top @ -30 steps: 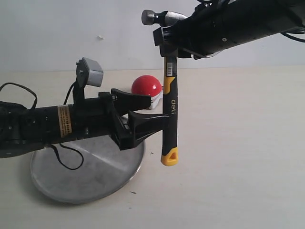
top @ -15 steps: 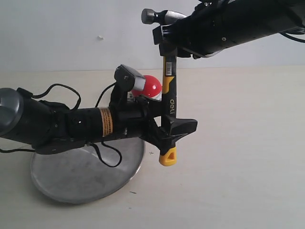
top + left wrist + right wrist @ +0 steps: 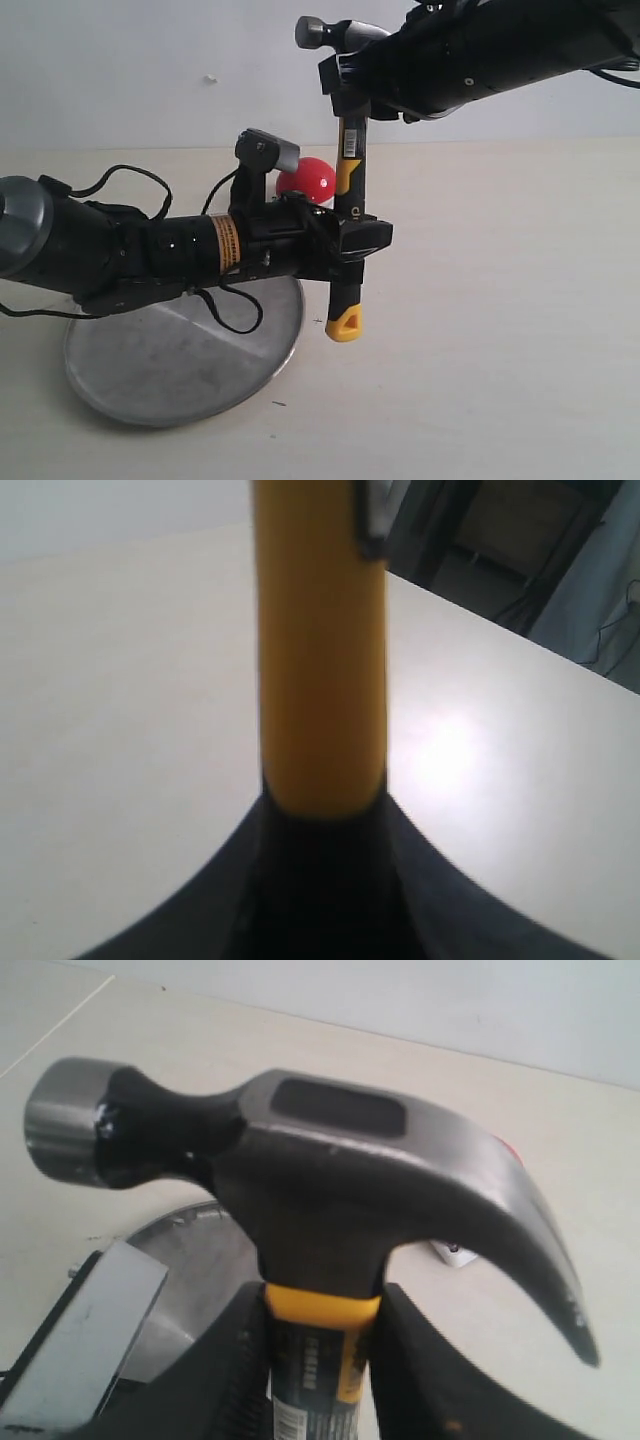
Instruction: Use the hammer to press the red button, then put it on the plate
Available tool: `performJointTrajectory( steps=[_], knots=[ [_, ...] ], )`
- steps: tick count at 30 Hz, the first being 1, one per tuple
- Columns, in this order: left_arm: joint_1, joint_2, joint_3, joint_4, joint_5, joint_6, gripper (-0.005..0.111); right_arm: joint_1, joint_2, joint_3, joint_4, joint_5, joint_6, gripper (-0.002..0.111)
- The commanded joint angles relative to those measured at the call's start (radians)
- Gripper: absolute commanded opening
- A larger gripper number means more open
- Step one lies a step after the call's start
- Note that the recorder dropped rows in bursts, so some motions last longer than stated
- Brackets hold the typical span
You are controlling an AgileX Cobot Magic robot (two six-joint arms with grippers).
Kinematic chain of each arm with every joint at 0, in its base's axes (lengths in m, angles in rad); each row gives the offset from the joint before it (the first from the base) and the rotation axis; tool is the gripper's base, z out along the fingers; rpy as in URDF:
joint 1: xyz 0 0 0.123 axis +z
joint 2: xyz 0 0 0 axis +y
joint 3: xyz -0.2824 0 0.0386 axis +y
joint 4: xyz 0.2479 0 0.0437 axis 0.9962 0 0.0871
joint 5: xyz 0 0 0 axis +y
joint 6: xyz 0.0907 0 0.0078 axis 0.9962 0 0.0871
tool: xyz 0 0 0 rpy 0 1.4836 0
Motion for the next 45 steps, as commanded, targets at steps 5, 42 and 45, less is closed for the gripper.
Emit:
performJointTrajectory(
  steps=[5, 42, 45],
  knots=[
    [-0.001, -0.003, -0.003, -0.029, 0.006, -0.042, 0.000, 0.000, -0.013, -0.012, 0.012, -0.054, -0.119, 0.008],
    [0.408, -0.016, -0.001, 0.259, -0.354, -0.376, 0.000, 0.000, -0.018, -0.012, -0.014, 0.046, -0.430, 0.062],
    [0.462, -0.029, -0.001, 0.302, -0.354, -0.405, 0.000, 0.000, -0.018, -0.012, -0.001, 0.039, -0.430, 0.067]
  ],
)
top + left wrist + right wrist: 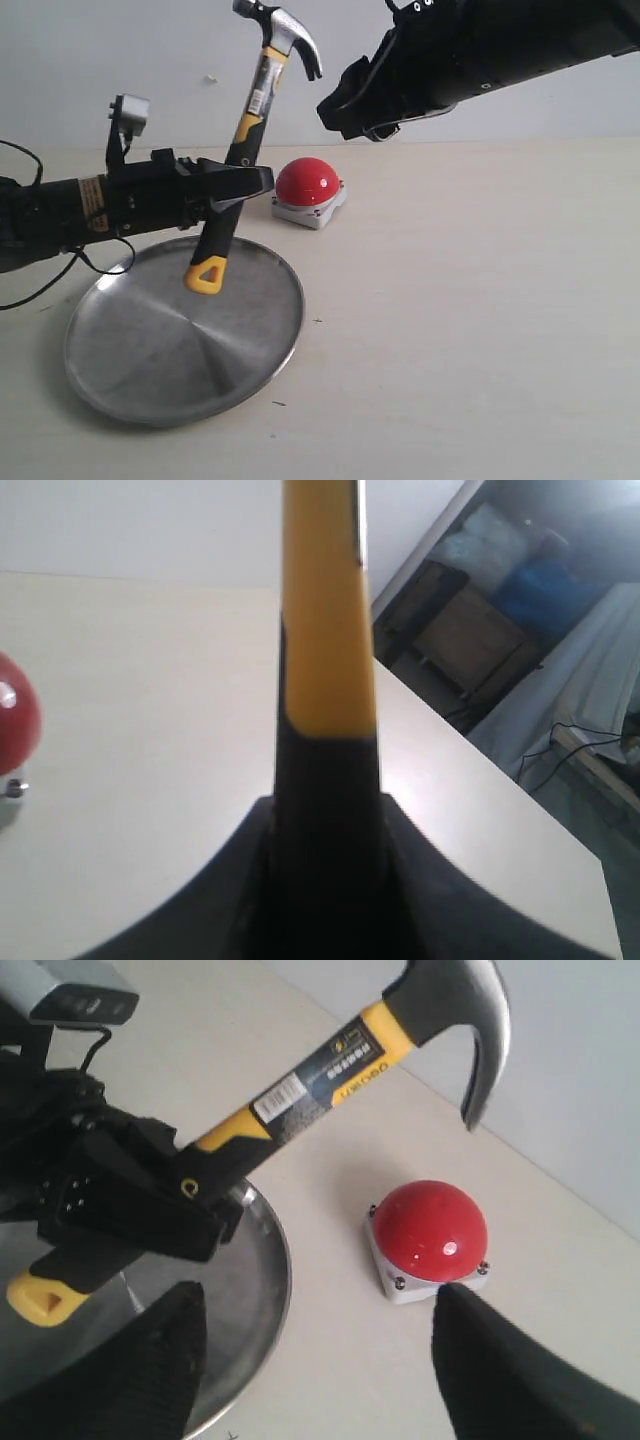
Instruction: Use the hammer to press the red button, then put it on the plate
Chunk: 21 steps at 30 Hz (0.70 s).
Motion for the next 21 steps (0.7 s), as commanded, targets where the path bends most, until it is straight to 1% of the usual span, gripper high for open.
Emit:
performJointTrajectory(
  steps=[1, 4, 6, 14, 19, 21],
  knots=[
    [0.089, -0.041, -0.003, 0.014, -0.069, -0.025, 0.000, -0.003, -0.006, -0.008, 0.023, 0.002, -0.030, 0.067],
    [0.120, -0.059, -0.003, 0.041, -0.069, -0.044, 0.000, -0.003, 0.002, -0.008, 0.051, 0.016, -0.041, 0.067],
    [0.130, -0.068, -0.003, 0.054, -0.069, -0.044, 0.000, -0.003, 0.013, -0.008, 0.053, 0.019, -0.055, 0.067],
    [0.132, -0.100, -0.003, 0.085, -0.069, -0.053, 0.000, -0.012, 0.130, -0.016, 0.207, 0.000, -0.253, 0.067],
    [0.132, -0.100, -0.003, 0.106, -0.069, -0.056, 0.000, -0.086, 0.215, -0.094, 0.293, 0.156, -0.265, 0.064],
    [0.132, -0.100, -0.003, 0.113, -0.069, -0.056, 0.000, -0.144, 0.233, -0.109, 0.389, 0.232, -0.324, 0.063]
  ],
)
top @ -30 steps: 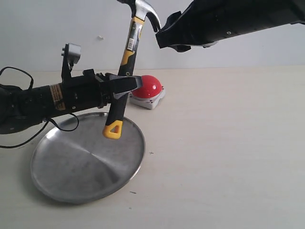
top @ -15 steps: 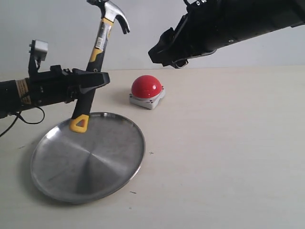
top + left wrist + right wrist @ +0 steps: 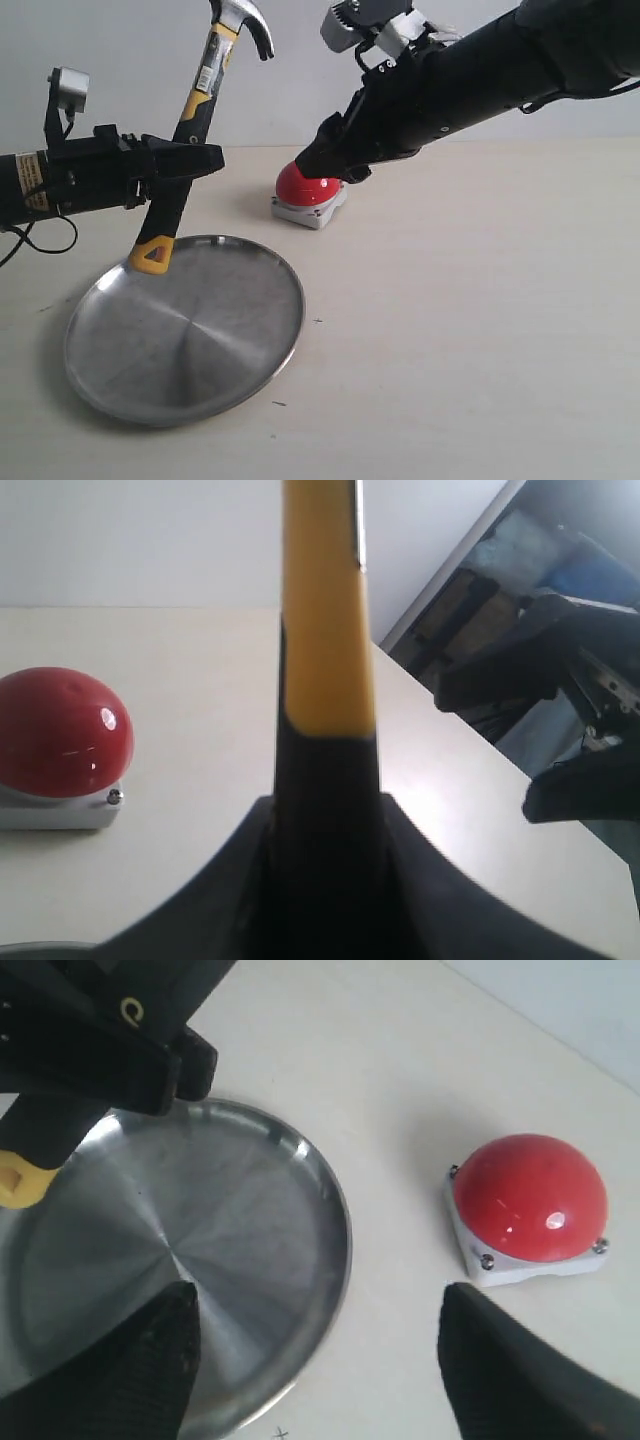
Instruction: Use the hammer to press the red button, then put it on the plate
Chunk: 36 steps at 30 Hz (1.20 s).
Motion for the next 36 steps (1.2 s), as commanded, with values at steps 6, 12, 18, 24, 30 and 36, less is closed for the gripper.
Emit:
performJointTrajectory(
  steps=[6, 12, 18, 24, 30, 36],
  knots=[
    [-0.004, -0.023, -0.003, -0.008, -0.069, 0.019, 0.000, -0.272, 0.094, -0.044, 0.489, 0.651, -0.461, 0.057],
    [-0.034, -0.023, -0.003, -0.010, -0.069, 0.021, 0.000, -0.321, 0.169, -0.044, 0.619, 0.651, -0.497, 0.057],
    [-0.076, -0.023, -0.003, -0.026, -0.069, 0.027, 0.000, -0.319, 0.243, -0.044, 0.738, 0.651, -0.551, 0.057],
    [-0.121, -0.023, -0.005, -0.074, -0.069, 0.053, 0.000, -0.319, 0.270, -0.044, 0.771, 0.651, -0.608, 0.057],
    [-0.179, -0.023, -0.005, -0.186, -0.069, 0.101, 0.000, -0.275, 0.300, -0.044, 0.826, 0.651, -0.658, 0.057],
    [-0.181, -0.023, -0.005, -0.208, -0.069, 0.091, 0.000, -0.198, 0.301, -0.044, 0.835, 0.651, -0.796, 0.057]
  ],
)
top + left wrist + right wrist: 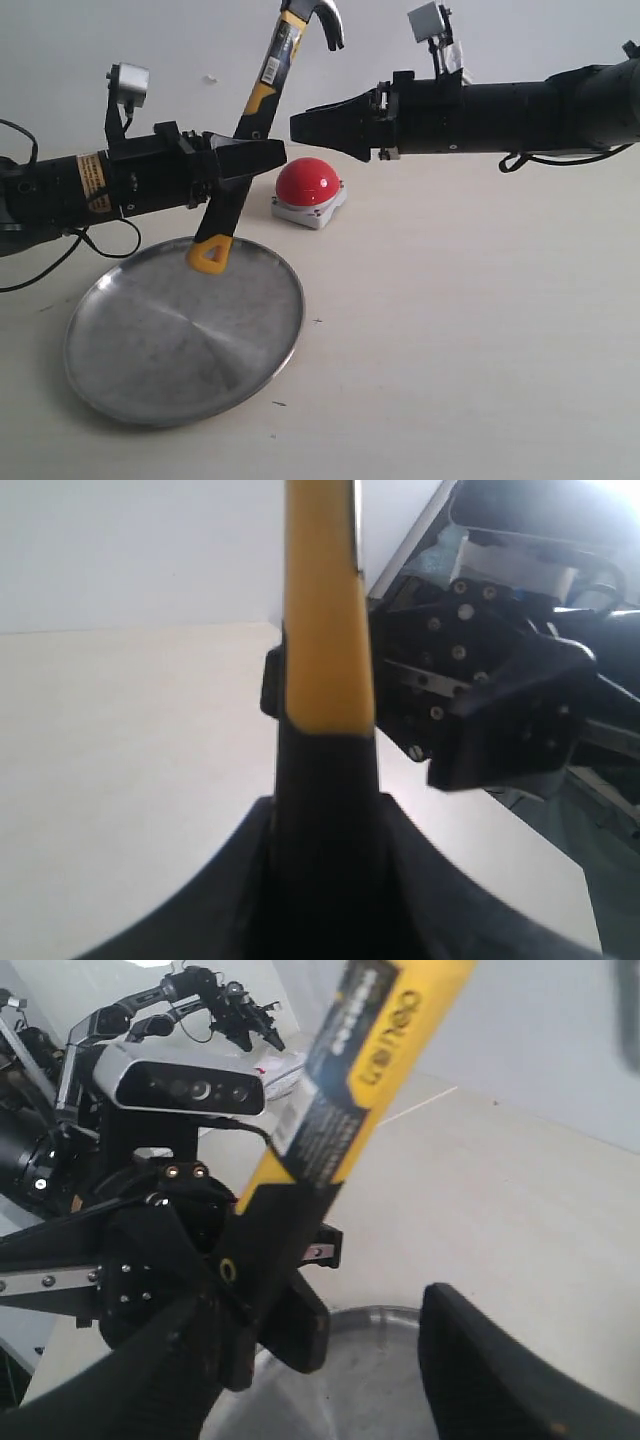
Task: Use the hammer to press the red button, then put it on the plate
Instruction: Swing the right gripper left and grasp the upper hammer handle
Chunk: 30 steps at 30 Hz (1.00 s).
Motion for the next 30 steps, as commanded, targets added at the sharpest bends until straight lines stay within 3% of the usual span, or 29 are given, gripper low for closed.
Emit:
performJointTrajectory(
  steps=[1, 30],
  knots=[
    [-0.005, -0.023, -0.005, -0.055, -0.069, 0.013, 0.000, 0.016, -0.002, -0.005, 0.017, 0.010, -0.075, 0.057],
    [-0.017, -0.023, -0.005, -0.032, -0.069, 0.128, 0.000, 0.046, -0.001, -0.052, 0.017, 0.010, -0.060, 0.069]
  ],
)
